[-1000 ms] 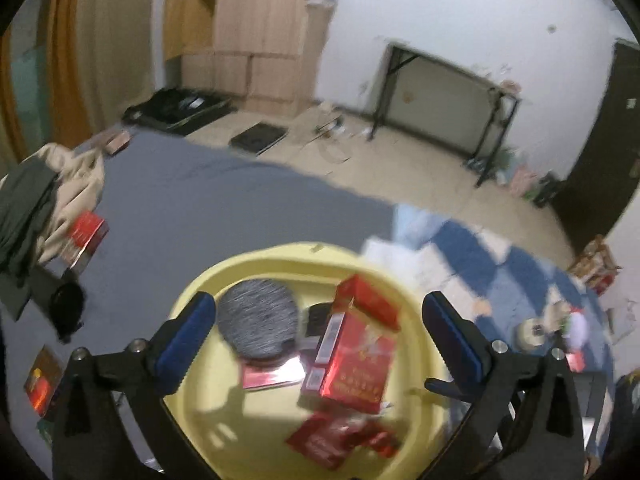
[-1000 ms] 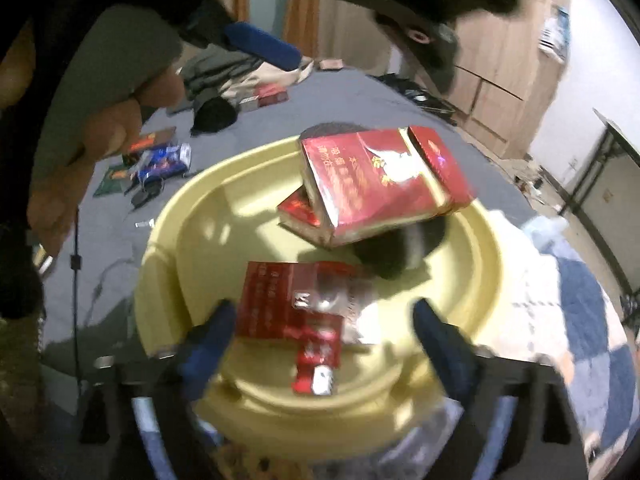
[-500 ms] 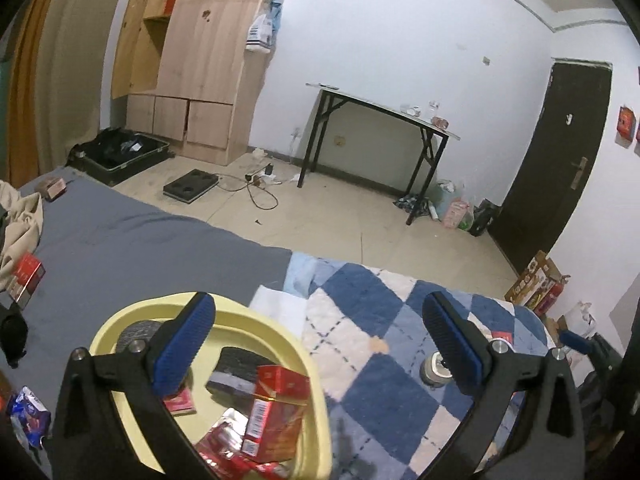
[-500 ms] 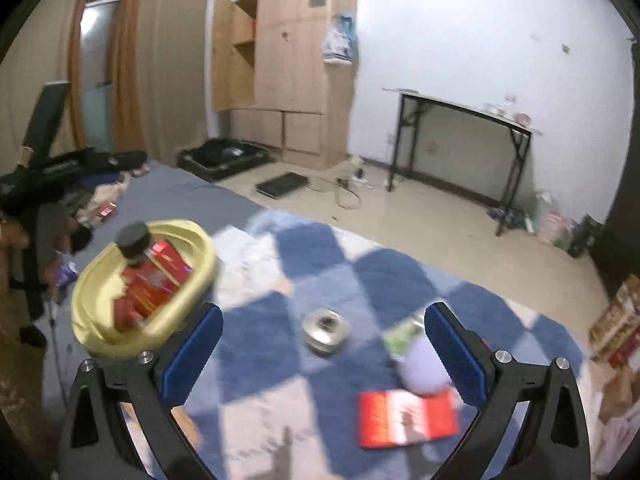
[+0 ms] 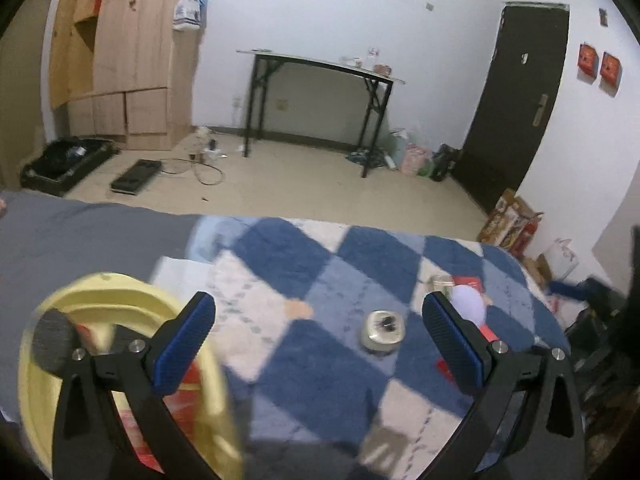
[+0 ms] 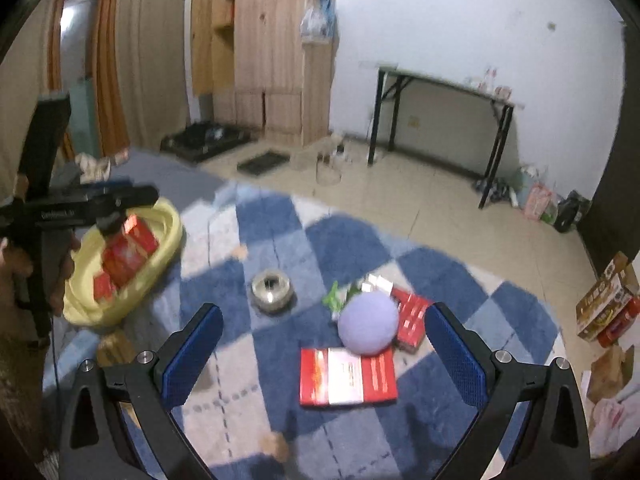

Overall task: Organize rigid objects
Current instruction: 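Move the left gripper toward the silver heart gadget while the right approaches the Double Happiness box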

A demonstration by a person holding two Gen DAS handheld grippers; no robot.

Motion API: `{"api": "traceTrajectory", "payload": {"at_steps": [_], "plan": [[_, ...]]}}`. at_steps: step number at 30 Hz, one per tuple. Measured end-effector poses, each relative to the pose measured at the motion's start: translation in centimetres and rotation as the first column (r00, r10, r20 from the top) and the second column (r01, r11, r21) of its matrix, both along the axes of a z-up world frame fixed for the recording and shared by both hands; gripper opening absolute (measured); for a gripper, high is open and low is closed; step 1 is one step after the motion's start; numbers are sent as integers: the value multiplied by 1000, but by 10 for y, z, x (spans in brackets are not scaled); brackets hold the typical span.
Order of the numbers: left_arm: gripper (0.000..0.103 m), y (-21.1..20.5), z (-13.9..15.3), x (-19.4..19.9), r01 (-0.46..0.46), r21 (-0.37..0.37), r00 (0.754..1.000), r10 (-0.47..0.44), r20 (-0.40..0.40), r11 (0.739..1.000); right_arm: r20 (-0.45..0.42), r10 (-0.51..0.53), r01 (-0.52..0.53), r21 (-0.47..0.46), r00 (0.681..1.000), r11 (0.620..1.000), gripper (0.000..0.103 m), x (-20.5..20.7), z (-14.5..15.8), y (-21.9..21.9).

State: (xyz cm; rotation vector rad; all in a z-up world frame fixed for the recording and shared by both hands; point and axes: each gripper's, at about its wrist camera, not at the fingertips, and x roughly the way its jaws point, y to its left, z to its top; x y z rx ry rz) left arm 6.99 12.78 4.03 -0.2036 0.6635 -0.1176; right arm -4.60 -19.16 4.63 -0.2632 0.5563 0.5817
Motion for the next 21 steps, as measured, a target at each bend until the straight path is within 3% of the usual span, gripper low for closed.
{"api": "traceTrajectory", "payload": {"at_steps": [3, 7, 10, 16, 21], "plan": [[103, -29, -22, 14, 74, -9, 996, -75, -46, 997, -112, -23, 15, -75, 993, 997, 103, 31, -24, 5], [103, -64, -49, 40, 138, 50, 982, -130, -134, 989, -200, -57, 26, -154, 978, 988, 103, 58, -46, 12], [103, -84, -67, 66, 194, 106, 954, -163, -252, 975, -252, -41, -13, -209, 967, 978, 103, 68, -64, 24], [103, -102, -98, 85, 250, 118, 931, -205, -302, 961, -261, -63, -1, -237, 963, 971, 103, 83, -74, 34], [103, -107, -116, 91, 237, 142, 937, -188, -294, 961, -230, -140, 69, -291, 963, 954, 103, 98, -86, 38]]}}
